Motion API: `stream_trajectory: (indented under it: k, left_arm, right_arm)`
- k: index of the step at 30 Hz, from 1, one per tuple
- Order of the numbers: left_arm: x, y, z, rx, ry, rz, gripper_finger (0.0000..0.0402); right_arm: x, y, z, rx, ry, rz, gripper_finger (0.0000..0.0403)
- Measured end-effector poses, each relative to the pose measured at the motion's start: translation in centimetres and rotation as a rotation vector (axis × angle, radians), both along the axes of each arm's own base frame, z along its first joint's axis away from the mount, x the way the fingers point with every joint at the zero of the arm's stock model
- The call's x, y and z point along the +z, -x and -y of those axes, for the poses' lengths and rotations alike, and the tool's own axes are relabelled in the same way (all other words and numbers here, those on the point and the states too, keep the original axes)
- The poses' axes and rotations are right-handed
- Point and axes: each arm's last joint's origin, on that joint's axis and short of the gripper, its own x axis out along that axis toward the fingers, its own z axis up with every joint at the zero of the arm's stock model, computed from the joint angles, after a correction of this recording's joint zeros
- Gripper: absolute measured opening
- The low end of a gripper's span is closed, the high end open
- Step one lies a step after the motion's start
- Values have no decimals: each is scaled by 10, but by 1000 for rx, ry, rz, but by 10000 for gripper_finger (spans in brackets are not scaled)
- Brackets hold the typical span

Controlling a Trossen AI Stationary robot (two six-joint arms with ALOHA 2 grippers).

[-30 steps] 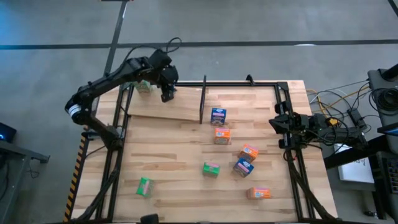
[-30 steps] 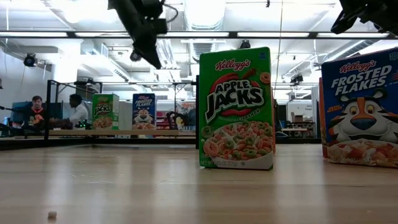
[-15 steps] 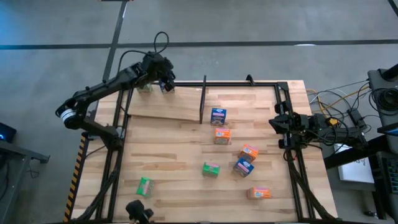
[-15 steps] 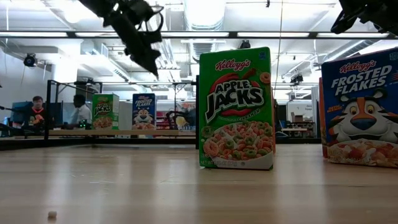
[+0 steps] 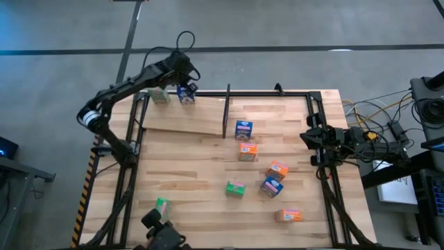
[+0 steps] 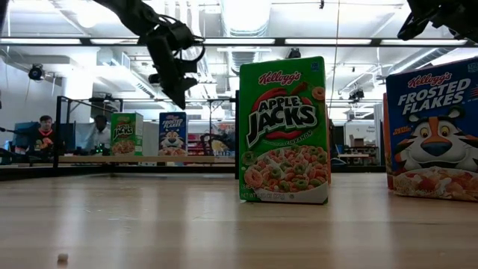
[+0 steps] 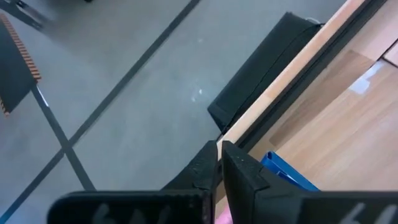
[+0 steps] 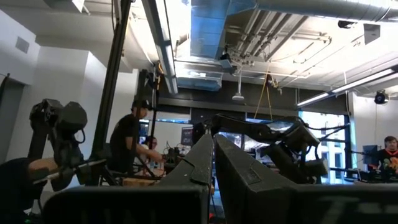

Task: Stack cereal on shelf
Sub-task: Put the bottom left blue cereal box on the shelf, then put the top left orange cereal box on the shelf

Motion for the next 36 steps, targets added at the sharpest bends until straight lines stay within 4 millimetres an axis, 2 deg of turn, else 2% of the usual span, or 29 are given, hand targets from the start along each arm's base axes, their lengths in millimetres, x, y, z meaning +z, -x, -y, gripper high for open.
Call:
stream_trajectory:
  k: [7, 18, 27, 32, 36]
  left_arm:
    - [-11, 0, 2, -54, 52, -50, 0]
    - [-11, -3, 4, -190, 84, -39, 0]
    - [-11, -2, 4, -160, 92, -24, 0]
    - [0, 0, 7, -109, 75, 11, 0]
    - [17, 2, 21, -127, 39, 54, 0]
  right_arm:
    - [0, 0, 0, -1, 1, 0, 9]
    - [0, 0, 0, -1, 1, 0, 9]
    - [0, 0, 0, -1, 2, 0, 9]
    - [0, 0, 0, -1, 2, -1, 9]
    - [0, 0, 0, -2, 3, 0, 9]
